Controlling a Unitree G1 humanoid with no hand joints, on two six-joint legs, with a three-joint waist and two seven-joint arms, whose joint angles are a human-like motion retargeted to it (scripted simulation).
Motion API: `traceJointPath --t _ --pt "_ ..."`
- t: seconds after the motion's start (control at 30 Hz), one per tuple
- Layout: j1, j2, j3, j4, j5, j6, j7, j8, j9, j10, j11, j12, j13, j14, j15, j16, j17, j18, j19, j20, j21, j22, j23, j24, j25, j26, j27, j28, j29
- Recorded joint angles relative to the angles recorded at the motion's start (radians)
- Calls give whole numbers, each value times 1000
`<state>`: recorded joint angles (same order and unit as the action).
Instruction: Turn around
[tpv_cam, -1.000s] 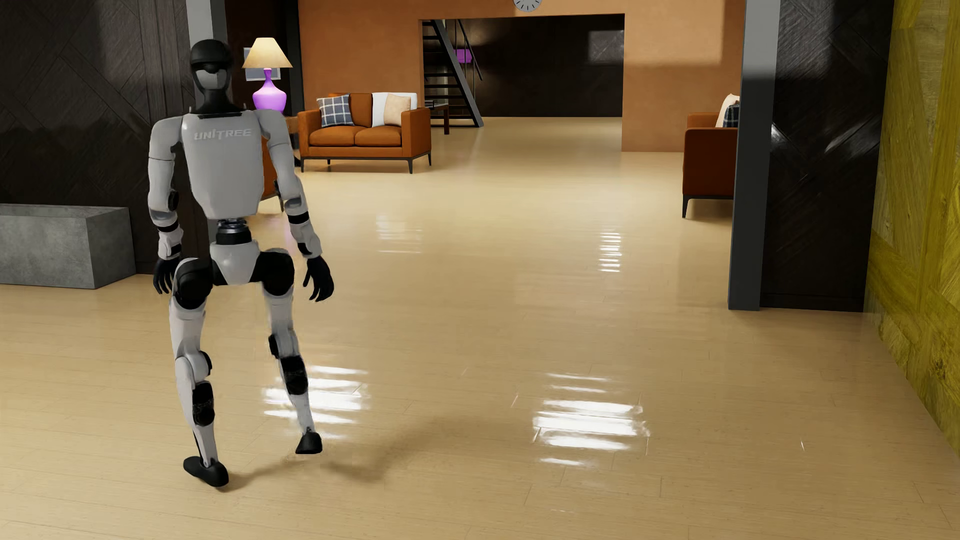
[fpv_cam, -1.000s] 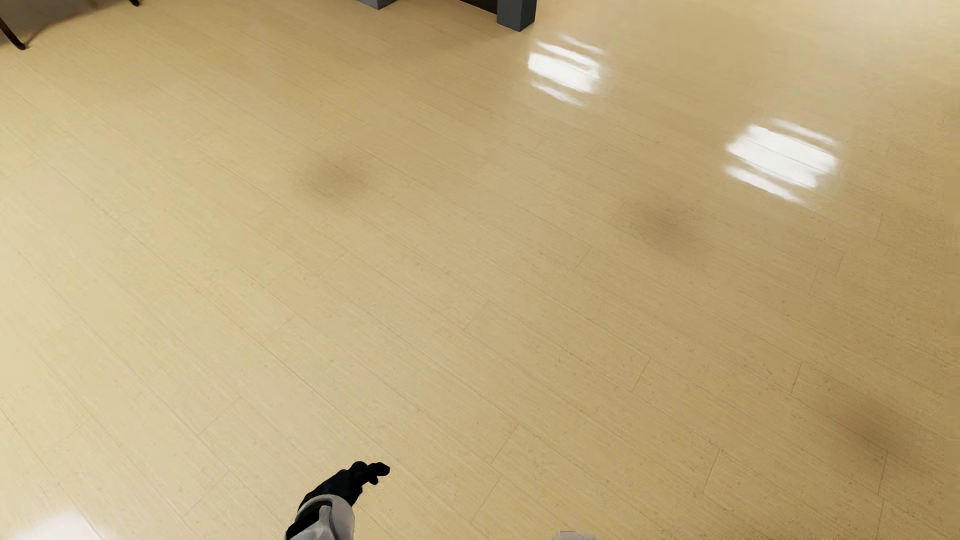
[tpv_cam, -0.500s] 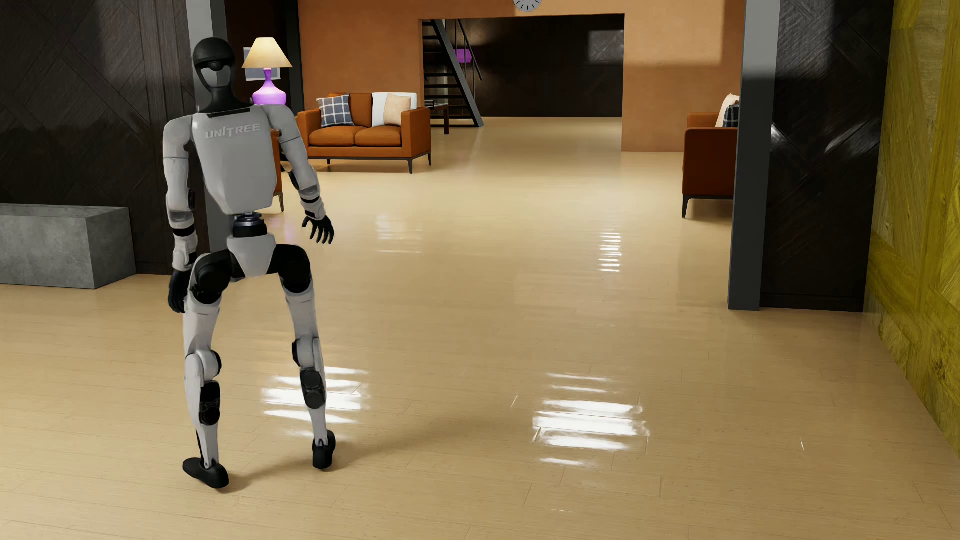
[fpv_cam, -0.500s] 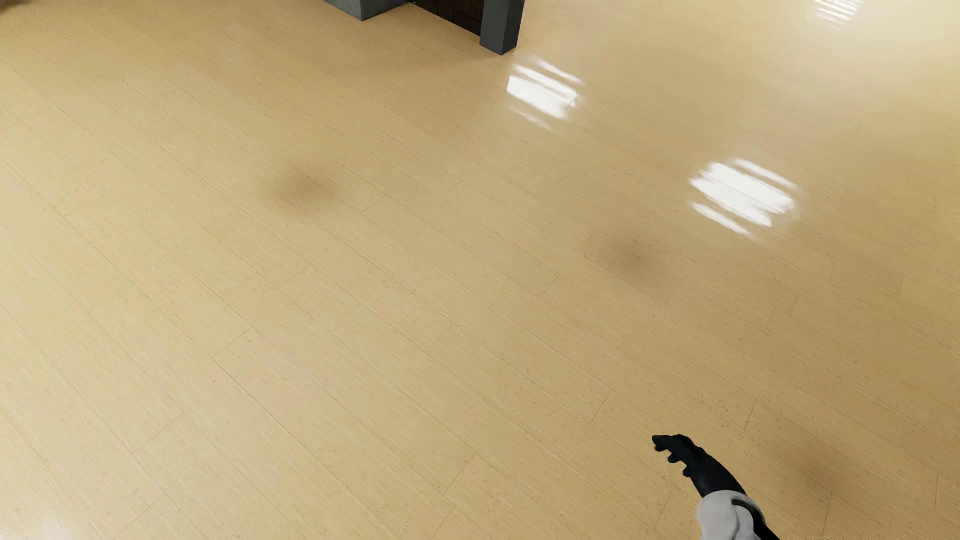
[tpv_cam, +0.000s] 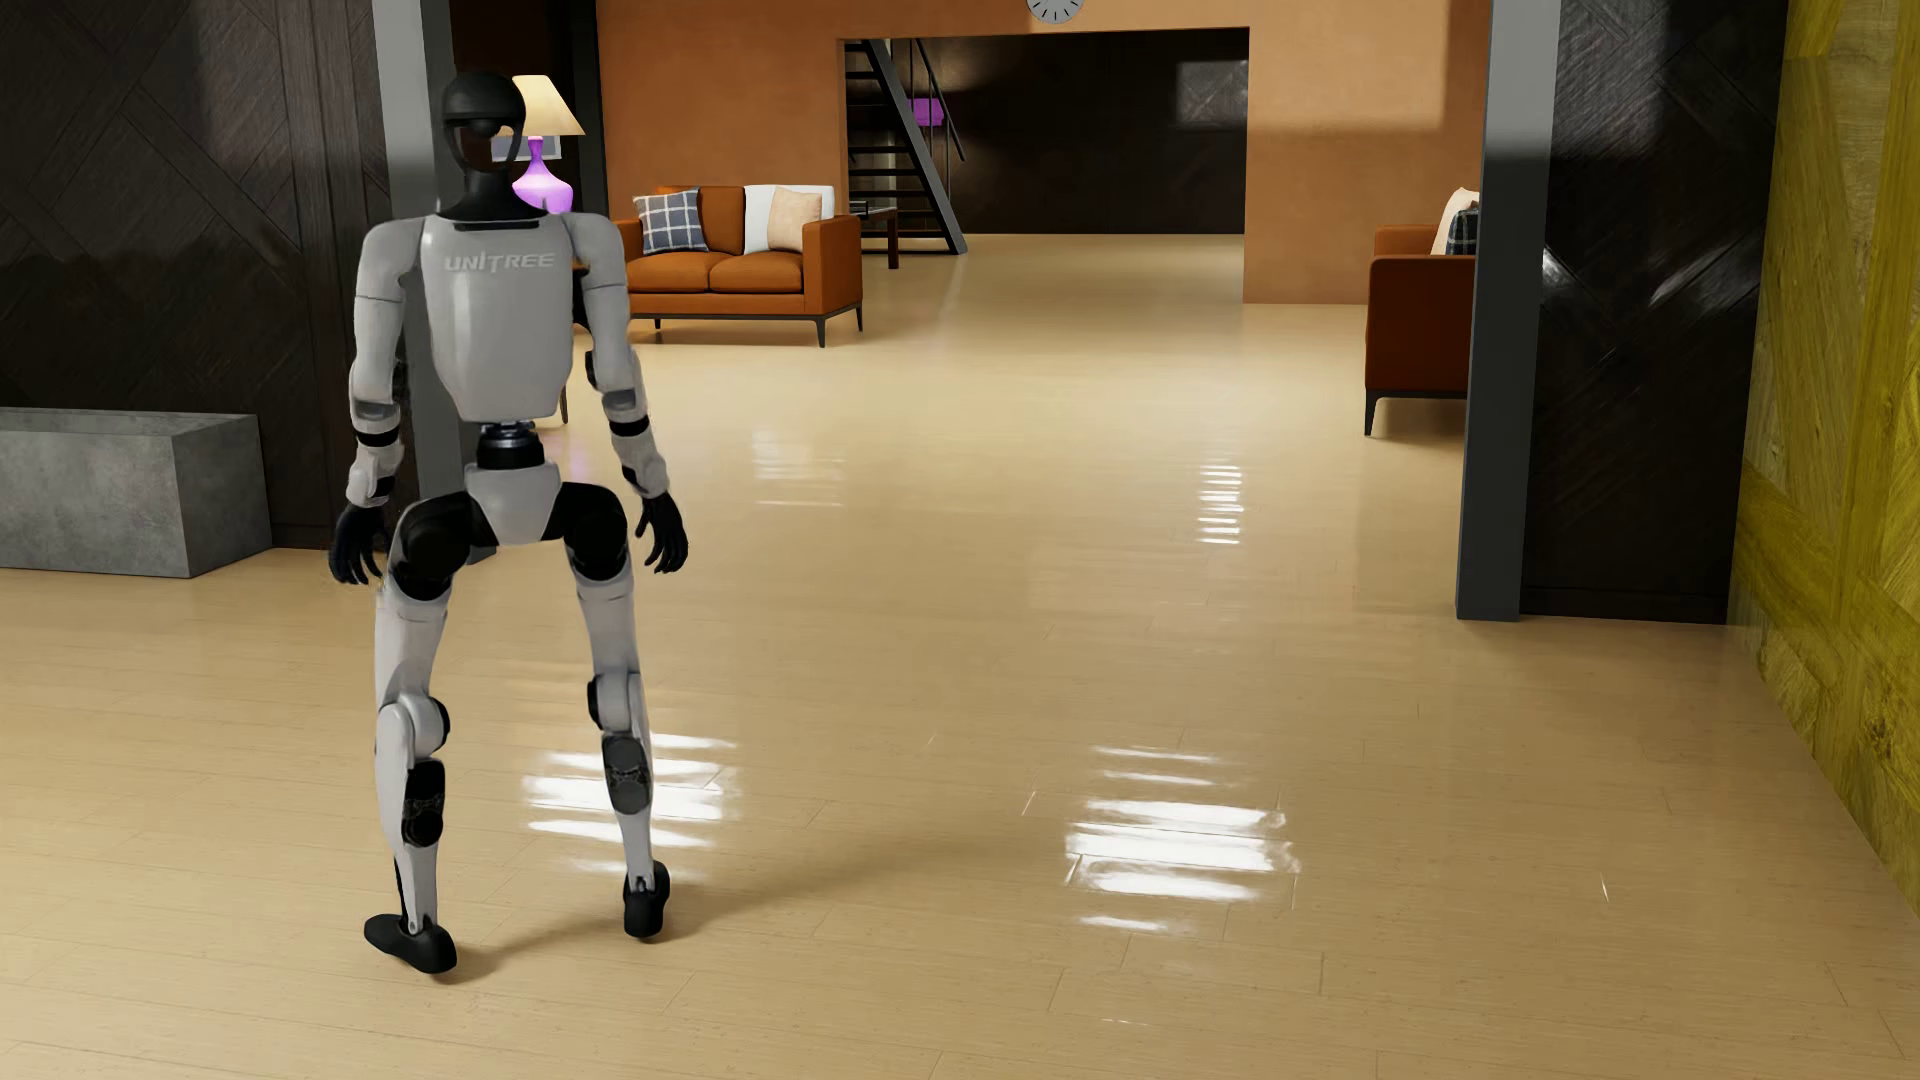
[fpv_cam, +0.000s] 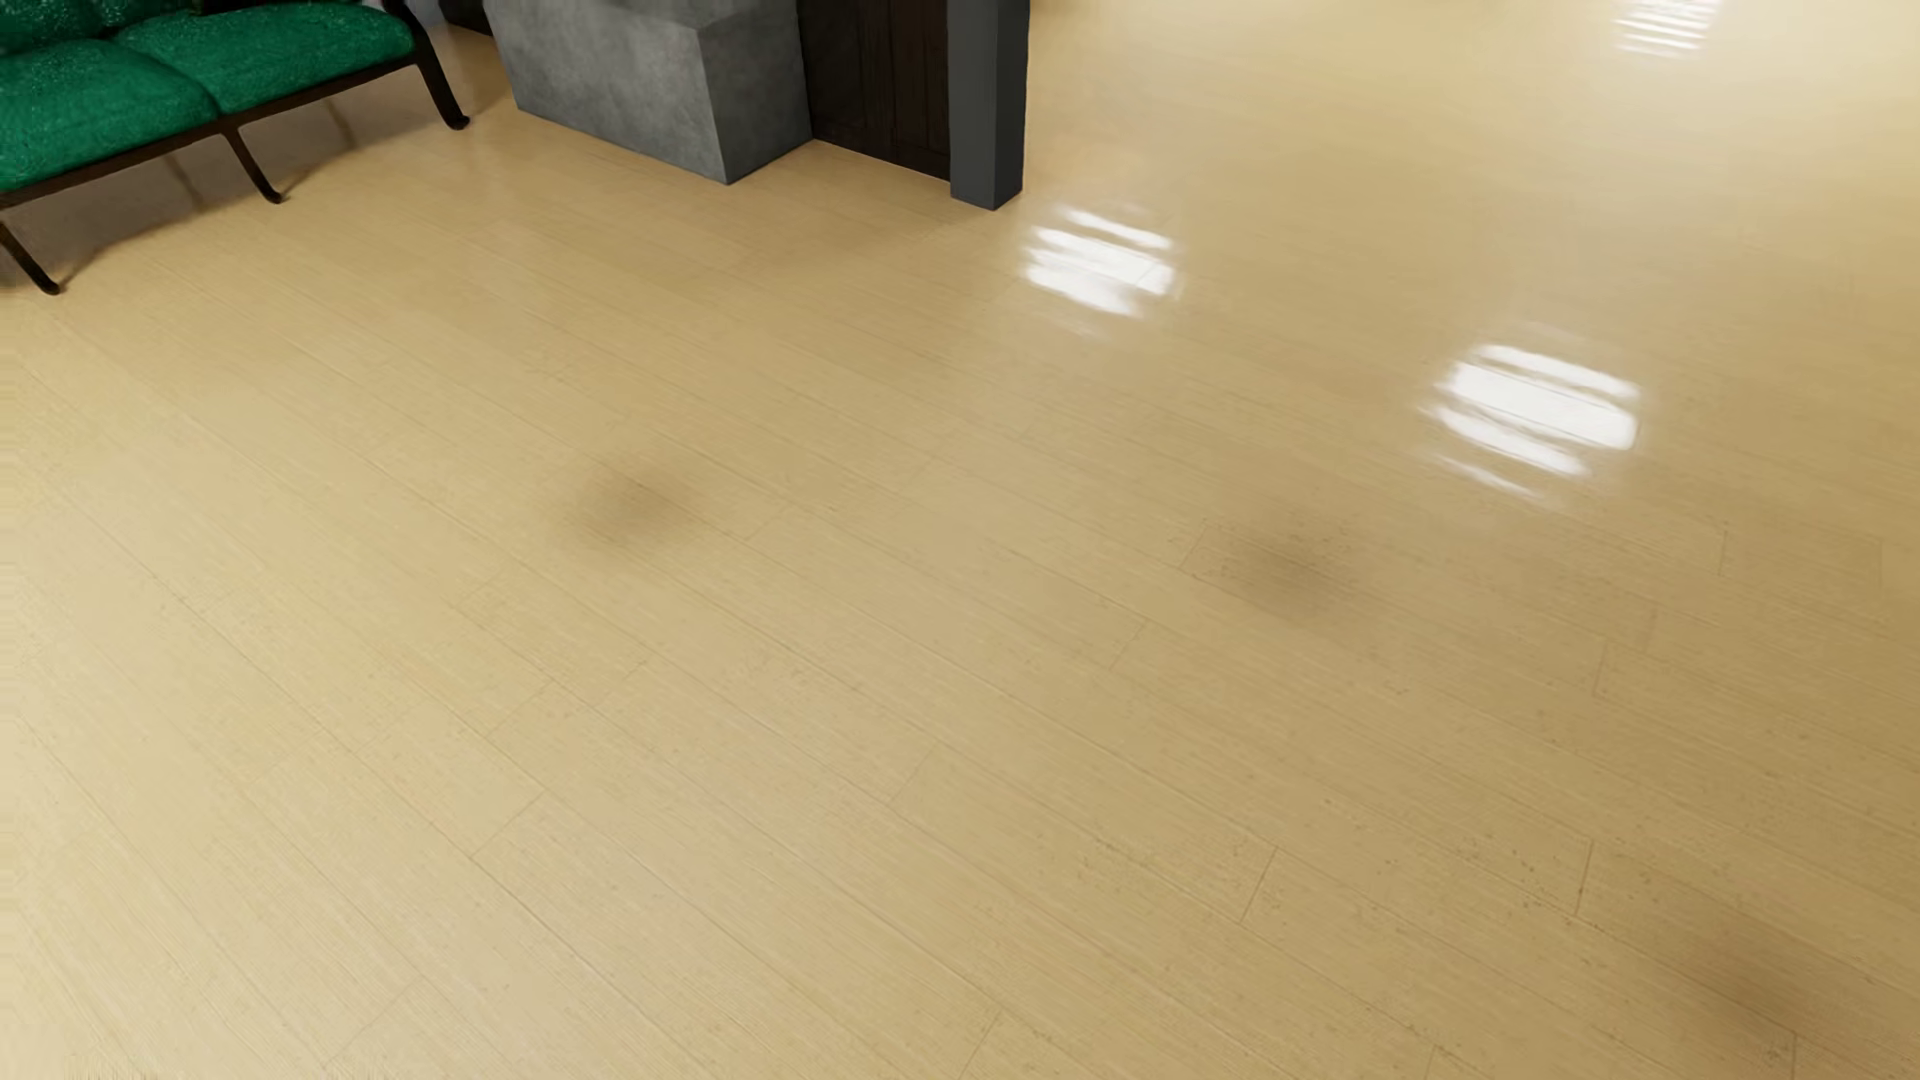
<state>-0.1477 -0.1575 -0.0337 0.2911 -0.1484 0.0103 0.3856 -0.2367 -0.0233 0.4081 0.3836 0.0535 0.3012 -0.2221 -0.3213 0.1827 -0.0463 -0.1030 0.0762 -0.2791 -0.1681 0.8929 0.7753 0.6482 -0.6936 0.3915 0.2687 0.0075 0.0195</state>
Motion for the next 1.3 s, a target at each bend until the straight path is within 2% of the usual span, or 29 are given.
traceJointPath --t 0.1,0.17,0.3,0.37,0.43,0.53,0.6,0.73,0.87,0.97,1.03,1.1,1.17,1.27,1.3 --pt "-9 2 -11 -15 -14 6 -25 -24 0 -6 6 -102 42 4 -7 27 10 2 -1 -71 -6 -42 50 11 -23 -37 12 10 26" --pt "-16 -1 -17 -20 -18 8 -32 -32 0 -12 3 -140 50 7 -6 23 14 4 -2 -92 -14 -80 58 -5 -32 -51 15 32 40" --pt "-33 -21 -23 -18 -13 11 -29 -29 4 -18 -6 -141 24 10 3 -18 8 5 -3 -110 -26 -134 18 -51 -43 -73 -13 55 27" --pt "-45 -34 -24 -10 -5 13 -24 -25 8 -14 -12 -118 -2 9 9 -44 3 5 -4 -106 -25 -128 -20 -76 -42 -66 -30 46 14" --pt "-57 -48 -23 -1 5 15 -19 -19 11 -11 -18 -95 -30 8 15 -54 -4 3 -5 -123 -18 -92 -59 -78 -38 -52 -51 25 -6" --pt "-74 -71 -19 12 17 16 -10 -10 16 -11 -21 -58 -81 10 22 -49 -14 -1 -9 -143 5 -13 -105 -77 -33 -7 -63 -24 -17" --pt "-84 -85 -15 20 26 17 -5 -7 19 -14 -22 -33 -85 15 24 -34 -27 -7 -13 -143 14 41 -131 -86 -26 12 -94 -42 -25" --pt "-107 -109 -5 44 50 16 -10 -11 25 -16 -18 33 -106 25 21 9 -22 -22 -28 -106 29 47 -135 -107 -21 27 -117 -21 -35" --pt "-146 -108 3 66 72 16 -70 -61 32 -10 -13 36 -73 39 3 62 -1 -42 -51 -84 15 19 -102 -107 -18 21 -104 -17 -35" --pt "-205 -80 4 67 83 22 -171 -149 40 10 -39 -33 -37 47 -2 71 23 -50 -62 -96 10 0 -70 -87 -21 19 -57 -12 -28" --pt "-258 -66 4 52 76 32 -245 -212 49 44 -42 -83 -10 44 -7 59 22 -46 -61 -120 10 -36 -35 -70 -25 0 -38 -6 -15" --pt "-304 -55 7 24 58 45 -301 -263 58 87 -39 -107 -1 44 -12 32 3 -21 -53 -149 19 -85 9 -58 -47 -29 -19 13 1" --pt "-336 -48 9 3 34 59 -308 -294 65 129 -37 -103 -17 54 -10 -5 -29 -11 -40 -168 31 -140 44 -57 -70 -57 -6 31 15" --pt "-379 -43 9 -39 -3 71 -366 -312 68 206 -31 -98 -53 44 -3 -21 -68 -58 -13 -248 24 -169 31 -41 -74 -85 -17 -9 9" --pt "-395 -43 5 -38 -15 75 -367 -314 68 230 -29 -107 -65 17 2 -9 -74 -28 -2 -293 9 -164 7 -11 -62 -90 -27 -21 -6"
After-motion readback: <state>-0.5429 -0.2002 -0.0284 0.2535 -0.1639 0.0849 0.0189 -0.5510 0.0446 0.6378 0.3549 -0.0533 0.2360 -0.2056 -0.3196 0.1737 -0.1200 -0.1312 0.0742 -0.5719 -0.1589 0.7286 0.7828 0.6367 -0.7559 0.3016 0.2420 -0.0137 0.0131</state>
